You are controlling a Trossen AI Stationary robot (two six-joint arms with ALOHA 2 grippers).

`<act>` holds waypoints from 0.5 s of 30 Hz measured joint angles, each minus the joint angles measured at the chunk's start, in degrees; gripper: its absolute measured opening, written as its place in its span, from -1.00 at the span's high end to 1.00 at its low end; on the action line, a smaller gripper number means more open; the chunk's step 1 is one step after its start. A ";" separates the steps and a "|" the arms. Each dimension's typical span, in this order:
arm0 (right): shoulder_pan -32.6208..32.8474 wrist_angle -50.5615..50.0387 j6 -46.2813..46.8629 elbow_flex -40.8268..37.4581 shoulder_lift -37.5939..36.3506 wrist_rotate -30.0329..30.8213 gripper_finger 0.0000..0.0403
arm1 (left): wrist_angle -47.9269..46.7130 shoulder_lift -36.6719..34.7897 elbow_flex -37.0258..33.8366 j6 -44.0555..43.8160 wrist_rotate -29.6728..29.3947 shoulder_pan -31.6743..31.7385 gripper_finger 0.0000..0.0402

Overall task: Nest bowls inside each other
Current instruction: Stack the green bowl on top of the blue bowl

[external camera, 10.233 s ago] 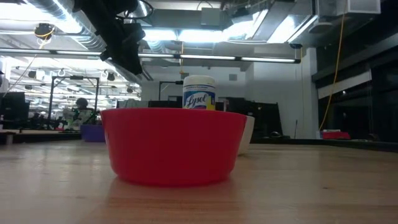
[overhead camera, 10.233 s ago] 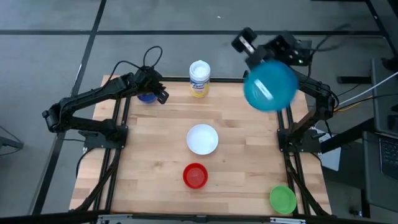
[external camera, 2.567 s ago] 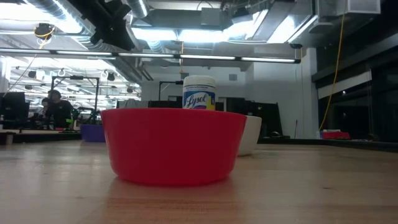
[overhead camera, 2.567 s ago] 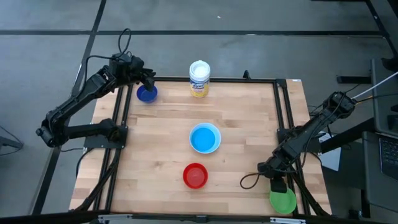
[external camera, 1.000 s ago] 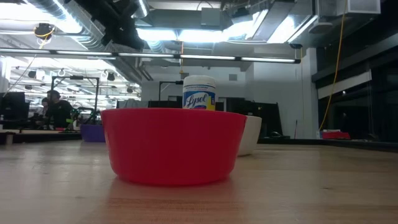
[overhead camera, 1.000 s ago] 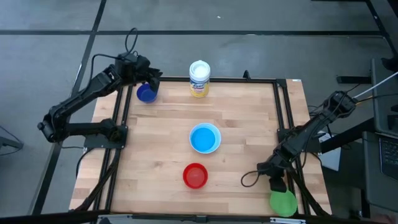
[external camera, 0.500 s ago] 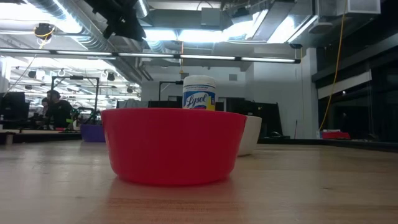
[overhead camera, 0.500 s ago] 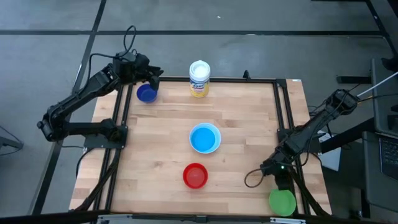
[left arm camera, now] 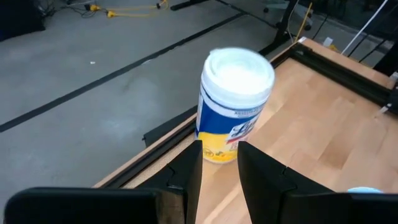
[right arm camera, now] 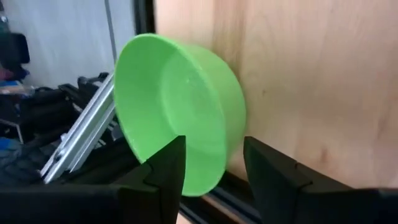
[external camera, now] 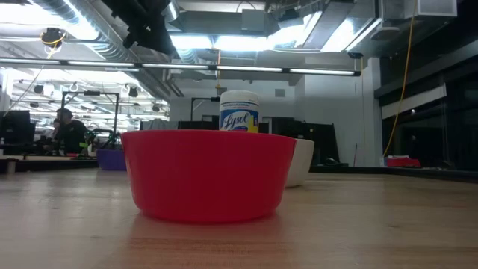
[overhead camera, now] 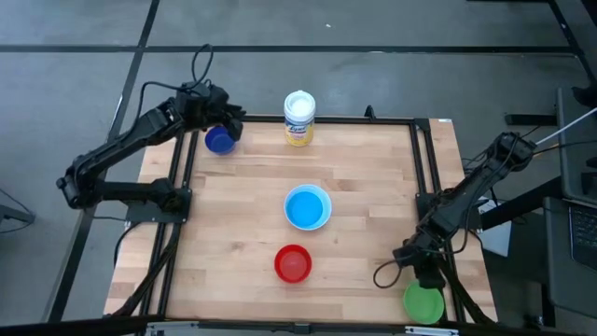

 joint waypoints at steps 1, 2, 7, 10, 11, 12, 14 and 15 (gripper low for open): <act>-0.02 1.50 0.90 -0.99 0.36 -0.36 0.20 | -0.19 0.24 0.00 0.25 0.02 0.00 0.51; -0.02 2.66 1.84 -1.90 0.61 -0.56 0.22 | -0.28 0.51 -0.01 0.48 0.05 0.00 0.51; -0.02 7.73 4.51 -4.06 0.88 -0.75 0.29 | -0.78 1.59 -0.02 1.08 0.49 0.00 0.51; -0.02 8.65 5.42 -4.72 0.90 1.02 0.35 | -0.84 2.06 -0.04 1.58 0.68 0.00 0.51; -0.02 8.65 6.06 -4.97 0.90 1.80 0.39 | -0.82 2.30 -0.04 1.71 0.69 0.00 0.51; -0.04 8.65 6.39 -5.25 0.90 2.22 0.45 | -0.84 2.54 -0.04 1.89 0.70 0.00 0.51; -0.37 8.62 6.42 -5.74 1.04 2.43 0.69 | -0.82 2.96 -0.04 2.03 0.73 0.00 0.51; -0.65 8.54 6.39 -5.94 1.24 2.75 0.83 | -0.76 3.14 -0.04 2.03 0.90 0.00 0.51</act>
